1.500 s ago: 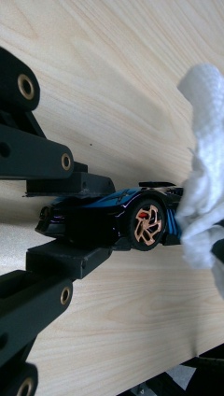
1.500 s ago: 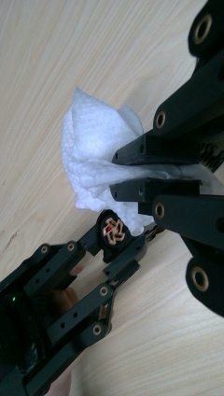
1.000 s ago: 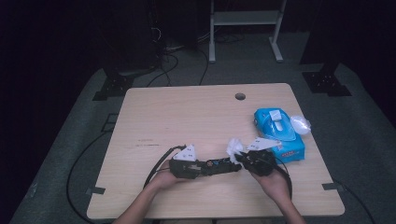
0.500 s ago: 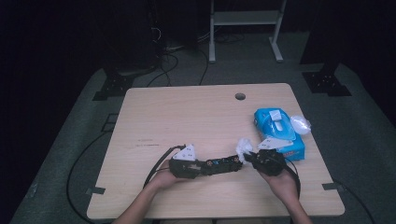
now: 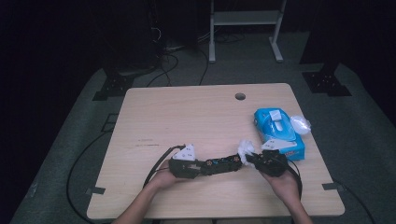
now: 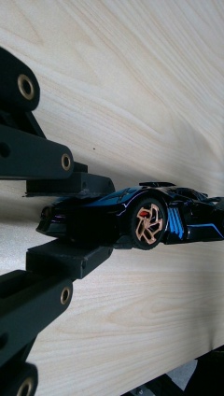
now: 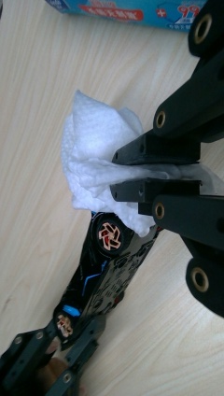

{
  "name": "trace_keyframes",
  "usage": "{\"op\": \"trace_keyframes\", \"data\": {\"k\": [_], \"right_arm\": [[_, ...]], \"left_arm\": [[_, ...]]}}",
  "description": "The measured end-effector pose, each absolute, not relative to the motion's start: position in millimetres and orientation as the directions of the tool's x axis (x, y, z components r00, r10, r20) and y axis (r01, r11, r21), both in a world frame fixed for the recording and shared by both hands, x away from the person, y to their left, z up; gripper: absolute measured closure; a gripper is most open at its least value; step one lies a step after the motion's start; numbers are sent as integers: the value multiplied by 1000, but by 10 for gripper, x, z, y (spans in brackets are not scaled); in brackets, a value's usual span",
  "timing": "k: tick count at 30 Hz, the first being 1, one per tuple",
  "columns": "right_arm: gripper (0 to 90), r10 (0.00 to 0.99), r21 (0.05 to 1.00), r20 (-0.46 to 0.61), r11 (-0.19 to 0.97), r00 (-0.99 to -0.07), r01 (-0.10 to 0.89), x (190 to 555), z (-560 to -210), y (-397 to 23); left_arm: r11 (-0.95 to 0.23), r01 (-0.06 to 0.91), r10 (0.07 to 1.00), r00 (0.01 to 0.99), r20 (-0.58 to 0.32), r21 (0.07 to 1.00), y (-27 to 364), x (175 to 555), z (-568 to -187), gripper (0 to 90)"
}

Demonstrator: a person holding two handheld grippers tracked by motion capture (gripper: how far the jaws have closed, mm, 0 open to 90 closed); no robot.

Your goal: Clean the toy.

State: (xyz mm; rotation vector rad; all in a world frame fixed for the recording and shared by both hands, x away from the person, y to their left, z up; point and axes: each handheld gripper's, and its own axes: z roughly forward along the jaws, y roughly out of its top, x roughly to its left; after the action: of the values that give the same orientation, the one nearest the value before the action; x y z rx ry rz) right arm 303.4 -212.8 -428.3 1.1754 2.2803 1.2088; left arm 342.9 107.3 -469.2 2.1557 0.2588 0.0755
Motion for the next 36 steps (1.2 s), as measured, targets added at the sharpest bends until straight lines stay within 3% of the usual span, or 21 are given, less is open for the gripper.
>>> {"op": "trace_keyframes", "data": {"k": [8, 16, 20, 26, 36], "right_arm": [[827, 693, 821, 46, 384, -720, 423, 2995, -4097, -1654], [827, 621, 792, 10, 474, -784, 386, 3022, -4177, -1082], [827, 638, 788, 11, 468, -770, 400, 3051, -4181, -1197], [828, 715, 794, 37, 403, -698, 455, 3024, -4192, -1701], [825, 763, 805, 147, 277, -629, 524, 3000, -4319, -2135]], "left_arm": [[-542, 160, 218, 975, -46, 825, 1059, 3419, -4692, 706], [-558, 146, 211, 977, -30, 817, 1071, 3418, -4680, 706], [-558, 144, 211, 977, -28, 817, 1073, 3414, -4679, 706], [-554, 146, 213, 977, -30, 819, 1059, 3409, -4688, 704], [-557, 154, 223, 974, -32, 816, 1063, 3401, -4679, 698]]}}
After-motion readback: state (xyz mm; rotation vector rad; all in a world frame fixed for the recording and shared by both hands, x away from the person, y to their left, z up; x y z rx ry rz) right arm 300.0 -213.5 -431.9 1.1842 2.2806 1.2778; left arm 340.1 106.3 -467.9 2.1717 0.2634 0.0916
